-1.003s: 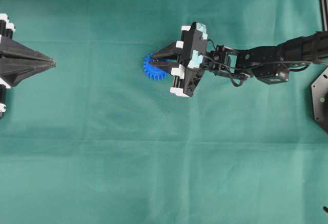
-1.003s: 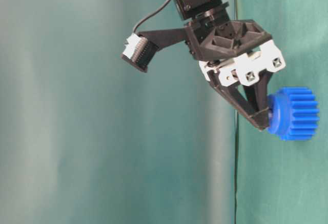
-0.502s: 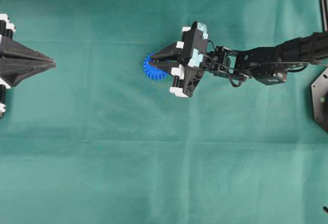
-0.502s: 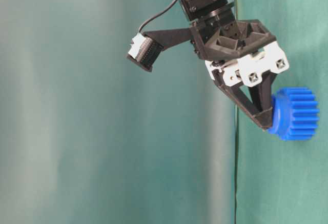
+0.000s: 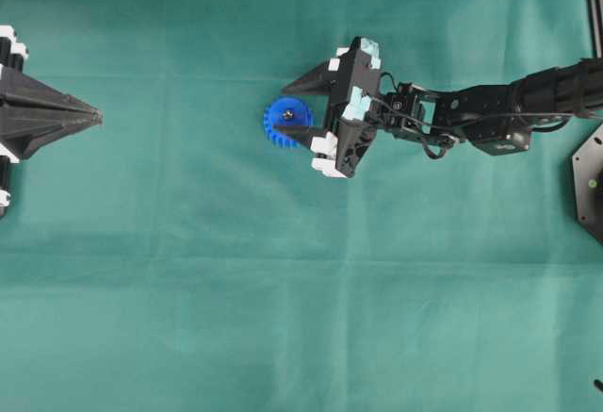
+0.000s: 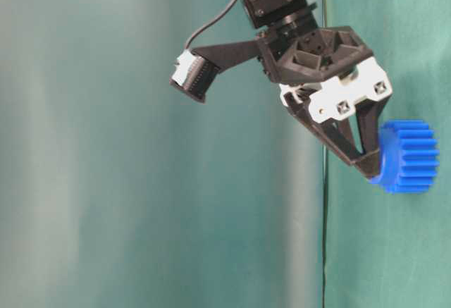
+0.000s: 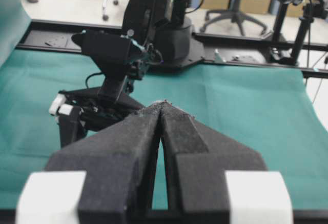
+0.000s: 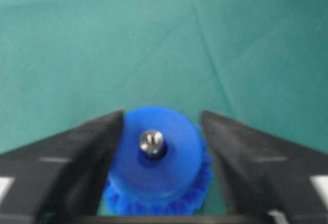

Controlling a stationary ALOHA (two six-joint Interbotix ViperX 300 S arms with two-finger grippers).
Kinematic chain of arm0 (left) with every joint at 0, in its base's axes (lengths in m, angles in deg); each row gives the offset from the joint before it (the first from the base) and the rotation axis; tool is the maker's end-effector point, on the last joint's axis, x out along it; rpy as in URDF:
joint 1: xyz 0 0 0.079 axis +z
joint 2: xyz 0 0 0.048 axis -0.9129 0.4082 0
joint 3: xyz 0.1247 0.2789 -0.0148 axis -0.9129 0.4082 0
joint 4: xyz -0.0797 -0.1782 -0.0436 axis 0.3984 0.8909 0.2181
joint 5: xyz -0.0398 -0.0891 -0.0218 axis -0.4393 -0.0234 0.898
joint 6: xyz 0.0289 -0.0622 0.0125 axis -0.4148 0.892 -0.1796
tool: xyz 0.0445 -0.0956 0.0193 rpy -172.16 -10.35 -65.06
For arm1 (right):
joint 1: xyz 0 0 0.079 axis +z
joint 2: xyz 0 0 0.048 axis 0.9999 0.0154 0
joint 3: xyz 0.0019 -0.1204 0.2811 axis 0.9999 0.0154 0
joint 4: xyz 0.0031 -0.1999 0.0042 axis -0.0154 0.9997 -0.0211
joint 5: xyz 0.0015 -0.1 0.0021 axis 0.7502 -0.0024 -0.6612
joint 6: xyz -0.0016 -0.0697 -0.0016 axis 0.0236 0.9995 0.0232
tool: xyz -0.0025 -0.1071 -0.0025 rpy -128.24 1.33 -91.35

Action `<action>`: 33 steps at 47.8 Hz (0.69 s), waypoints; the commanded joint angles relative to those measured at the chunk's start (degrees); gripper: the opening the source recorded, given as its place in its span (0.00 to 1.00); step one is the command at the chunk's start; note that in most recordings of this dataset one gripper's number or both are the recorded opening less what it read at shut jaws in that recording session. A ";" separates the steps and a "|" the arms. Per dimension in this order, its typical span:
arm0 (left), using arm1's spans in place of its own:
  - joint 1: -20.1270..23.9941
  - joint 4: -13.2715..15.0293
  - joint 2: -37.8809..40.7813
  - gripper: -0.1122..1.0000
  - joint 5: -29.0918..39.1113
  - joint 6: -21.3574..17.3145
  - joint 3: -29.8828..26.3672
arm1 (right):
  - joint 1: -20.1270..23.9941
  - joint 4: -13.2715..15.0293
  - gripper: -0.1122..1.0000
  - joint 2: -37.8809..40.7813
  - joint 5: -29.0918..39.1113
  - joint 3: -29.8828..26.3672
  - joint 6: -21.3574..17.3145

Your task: Insert the shaft placed at a random location into the center hole of the small gear at another random location.

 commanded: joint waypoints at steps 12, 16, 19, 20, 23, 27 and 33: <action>0.09 0.09 -0.09 0.10 -0.26 -0.09 -0.70 | 0.18 0.35 0.75 -10.81 5.45 -0.88 0.97; 0.09 0.00 -0.26 0.10 -0.18 -0.09 -0.70 | 0.09 0.88 0.75 -13.71 7.56 -0.79 1.05; 0.09 0.00 -0.53 0.10 -0.26 -0.09 -0.79 | 0.18 1.23 0.75 -15.38 8.61 -0.70 1.05; 0.09 0.00 -0.53 0.10 -0.26 -0.09 -0.70 | 0.18 1.23 0.75 -15.91 8.88 -0.62 1.05; 0.09 0.09 -0.62 0.10 -0.26 -0.09 -0.70 | 0.26 1.23 0.75 -17.05 9.49 -0.44 1.05; 0.09 0.00 -0.62 0.10 -0.18 -0.09 -0.70 | 0.35 1.23 0.75 -18.54 10.11 0.26 1.05; 0.18 0.09 -0.70 0.10 0.18 -0.18 -0.70 | 0.44 1.23 0.75 -21.27 10.63 2.64 1.05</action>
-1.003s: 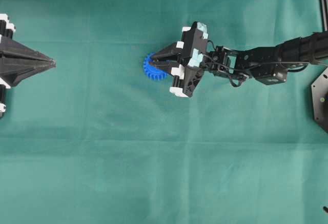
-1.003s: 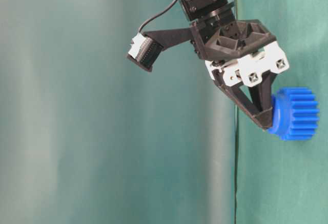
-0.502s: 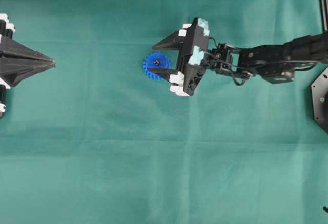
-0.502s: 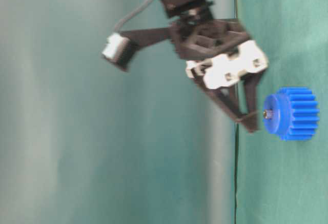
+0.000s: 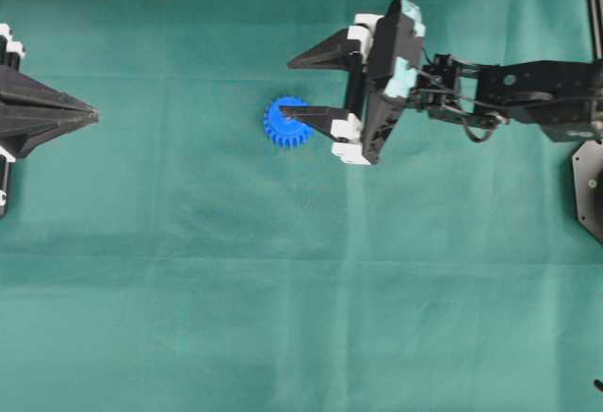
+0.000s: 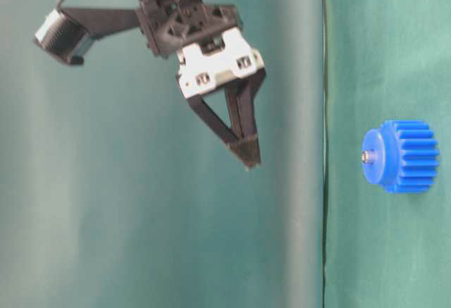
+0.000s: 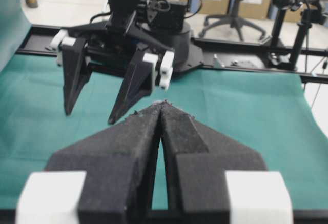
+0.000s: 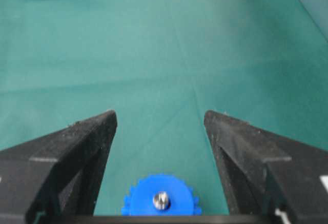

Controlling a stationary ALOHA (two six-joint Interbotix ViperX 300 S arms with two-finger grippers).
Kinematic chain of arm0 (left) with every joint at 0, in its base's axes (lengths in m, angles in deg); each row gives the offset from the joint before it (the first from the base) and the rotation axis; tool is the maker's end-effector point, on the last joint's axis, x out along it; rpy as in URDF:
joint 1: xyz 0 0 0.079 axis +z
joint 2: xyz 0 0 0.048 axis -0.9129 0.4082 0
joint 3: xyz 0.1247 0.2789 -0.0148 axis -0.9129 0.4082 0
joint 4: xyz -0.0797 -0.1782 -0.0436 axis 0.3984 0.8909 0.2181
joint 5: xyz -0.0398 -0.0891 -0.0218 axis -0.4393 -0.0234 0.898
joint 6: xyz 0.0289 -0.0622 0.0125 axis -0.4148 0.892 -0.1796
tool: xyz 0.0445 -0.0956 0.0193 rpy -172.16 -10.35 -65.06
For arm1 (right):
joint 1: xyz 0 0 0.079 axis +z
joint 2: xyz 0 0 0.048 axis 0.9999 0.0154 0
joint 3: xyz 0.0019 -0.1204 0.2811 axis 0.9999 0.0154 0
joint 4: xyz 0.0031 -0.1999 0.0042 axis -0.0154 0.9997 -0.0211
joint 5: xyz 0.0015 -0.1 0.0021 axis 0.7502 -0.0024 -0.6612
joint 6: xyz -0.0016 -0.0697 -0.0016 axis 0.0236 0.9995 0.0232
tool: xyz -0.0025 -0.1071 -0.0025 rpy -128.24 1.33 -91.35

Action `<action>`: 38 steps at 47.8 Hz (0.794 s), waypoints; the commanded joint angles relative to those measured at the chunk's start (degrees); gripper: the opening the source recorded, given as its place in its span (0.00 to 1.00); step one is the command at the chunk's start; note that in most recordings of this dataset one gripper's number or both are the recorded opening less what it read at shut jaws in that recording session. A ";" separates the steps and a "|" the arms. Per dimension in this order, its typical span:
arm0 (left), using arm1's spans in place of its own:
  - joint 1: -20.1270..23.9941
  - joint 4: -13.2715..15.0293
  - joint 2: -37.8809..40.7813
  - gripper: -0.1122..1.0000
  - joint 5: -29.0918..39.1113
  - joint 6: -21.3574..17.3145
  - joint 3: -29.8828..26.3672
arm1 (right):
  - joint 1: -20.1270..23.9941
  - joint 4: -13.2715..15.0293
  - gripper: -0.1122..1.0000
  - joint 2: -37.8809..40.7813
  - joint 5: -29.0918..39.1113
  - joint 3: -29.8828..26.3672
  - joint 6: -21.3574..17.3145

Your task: Insert the shaft placed at a random location into the center hole of the small gear at another random location.

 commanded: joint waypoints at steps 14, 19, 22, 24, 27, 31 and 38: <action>0.09 0.00 0.00 0.10 0.53 -0.18 -0.44 | 0.18 -0.09 0.75 -15.12 1.76 11.25 -0.35; 0.09 0.00 -0.09 0.10 0.62 -0.26 -0.44 | 0.18 -0.44 0.75 -19.86 3.16 14.68 -0.44; 0.09 0.09 -0.18 0.10 0.62 -0.26 -0.44 | 0.18 -0.44 0.75 -22.24 4.13 16.26 -0.44; 0.09 0.09 -0.26 0.10 0.62 -0.26 -0.44 | 0.18 -0.44 0.75 -23.82 5.01 17.14 -0.53; 0.09 0.09 -0.35 0.10 0.62 -0.26 -0.44 | 0.18 -0.53 0.75 -26.02 6.77 18.28 -0.53; 0.09 0.09 -0.44 0.10 0.62 -0.26 -0.44 | 0.18 -0.53 0.75 -29.00 9.76 19.51 -0.53; 0.09 0.00 -0.62 0.10 0.70 -0.26 -0.44 | 0.18 -0.53 0.75 -32.52 12.66 20.83 -0.53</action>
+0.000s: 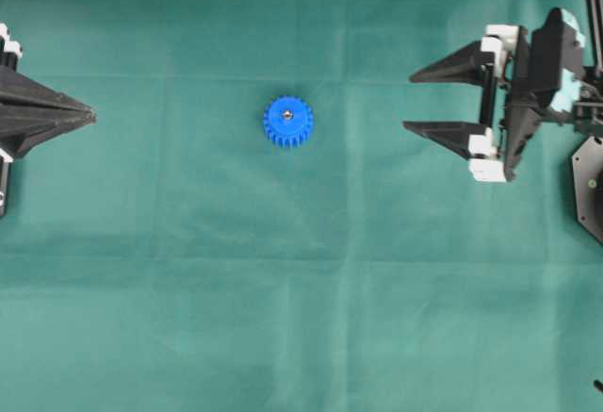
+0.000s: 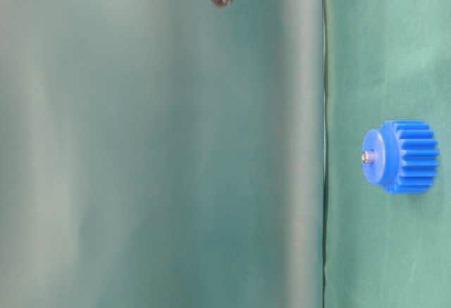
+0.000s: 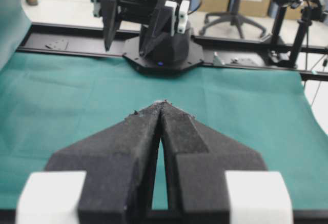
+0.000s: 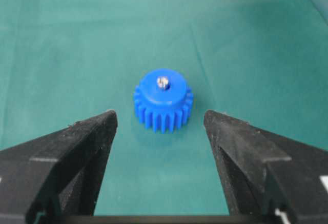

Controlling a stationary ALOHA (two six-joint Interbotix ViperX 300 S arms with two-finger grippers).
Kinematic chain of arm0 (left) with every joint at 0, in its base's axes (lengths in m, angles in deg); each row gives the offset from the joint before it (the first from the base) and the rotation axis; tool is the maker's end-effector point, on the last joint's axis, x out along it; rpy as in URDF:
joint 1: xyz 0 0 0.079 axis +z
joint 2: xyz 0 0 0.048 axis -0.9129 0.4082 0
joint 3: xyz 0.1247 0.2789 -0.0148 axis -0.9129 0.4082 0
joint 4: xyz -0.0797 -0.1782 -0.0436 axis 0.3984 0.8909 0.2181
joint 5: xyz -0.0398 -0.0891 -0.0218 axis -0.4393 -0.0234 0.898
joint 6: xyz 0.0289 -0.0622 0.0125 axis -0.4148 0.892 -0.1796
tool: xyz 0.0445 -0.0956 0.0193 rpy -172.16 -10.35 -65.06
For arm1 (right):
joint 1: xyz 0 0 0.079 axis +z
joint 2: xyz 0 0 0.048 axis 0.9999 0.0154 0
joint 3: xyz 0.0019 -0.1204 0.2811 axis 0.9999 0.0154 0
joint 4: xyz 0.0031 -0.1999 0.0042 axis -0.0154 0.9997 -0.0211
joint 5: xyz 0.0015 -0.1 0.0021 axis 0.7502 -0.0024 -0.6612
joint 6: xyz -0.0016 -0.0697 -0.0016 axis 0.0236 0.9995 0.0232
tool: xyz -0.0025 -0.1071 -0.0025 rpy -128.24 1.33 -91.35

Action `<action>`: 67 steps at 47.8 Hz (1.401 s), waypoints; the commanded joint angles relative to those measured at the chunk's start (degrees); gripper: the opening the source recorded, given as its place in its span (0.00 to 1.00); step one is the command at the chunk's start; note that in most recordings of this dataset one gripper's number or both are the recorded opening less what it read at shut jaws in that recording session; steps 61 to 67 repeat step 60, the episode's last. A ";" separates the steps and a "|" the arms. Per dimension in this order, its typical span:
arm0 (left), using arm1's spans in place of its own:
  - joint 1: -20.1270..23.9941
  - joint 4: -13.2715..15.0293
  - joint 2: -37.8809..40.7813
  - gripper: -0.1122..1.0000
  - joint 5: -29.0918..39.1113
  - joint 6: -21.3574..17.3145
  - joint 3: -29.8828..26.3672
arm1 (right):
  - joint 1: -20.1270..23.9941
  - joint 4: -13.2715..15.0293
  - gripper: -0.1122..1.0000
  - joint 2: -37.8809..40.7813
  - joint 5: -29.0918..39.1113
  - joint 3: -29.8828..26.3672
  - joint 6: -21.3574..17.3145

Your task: Insert the shaft placed at a random location into the center hole of the small gear at another random location.

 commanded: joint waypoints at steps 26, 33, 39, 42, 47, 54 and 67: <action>0.09 0.00 0.18 0.10 0.26 -0.09 -0.53 | 0.09 -0.18 0.75 -2.46 1.32 0.35 -0.09; 0.09 0.00 0.09 0.10 0.26 -0.09 -0.53 | 0.09 -0.09 0.75 -2.37 1.41 0.35 -0.09; 0.09 0.09 0.09 0.10 0.26 -0.09 -0.53 | 0.09 -0.09 0.75 -2.46 1.41 0.35 -0.09; 0.09 0.00 0.09 0.10 0.26 -0.09 -0.53 | 0.09 -0.09 0.75 -2.46 1.41 0.35 -0.09; 0.09 0.00 0.18 0.10 0.26 -0.09 -0.53 | 0.09 -0.09 0.75 -2.46 1.32 0.35 -0.09; 0.09 0.00 0.18 0.10 0.26 -0.09 -0.53 | 0.09 -0.09 0.75 -2.37 1.41 0.35 -0.09; 0.09 0.00 0.09 0.10 0.26 -0.09 -0.53 | 0.09 -0.09 0.75 -2.46 1.41 0.35 -0.09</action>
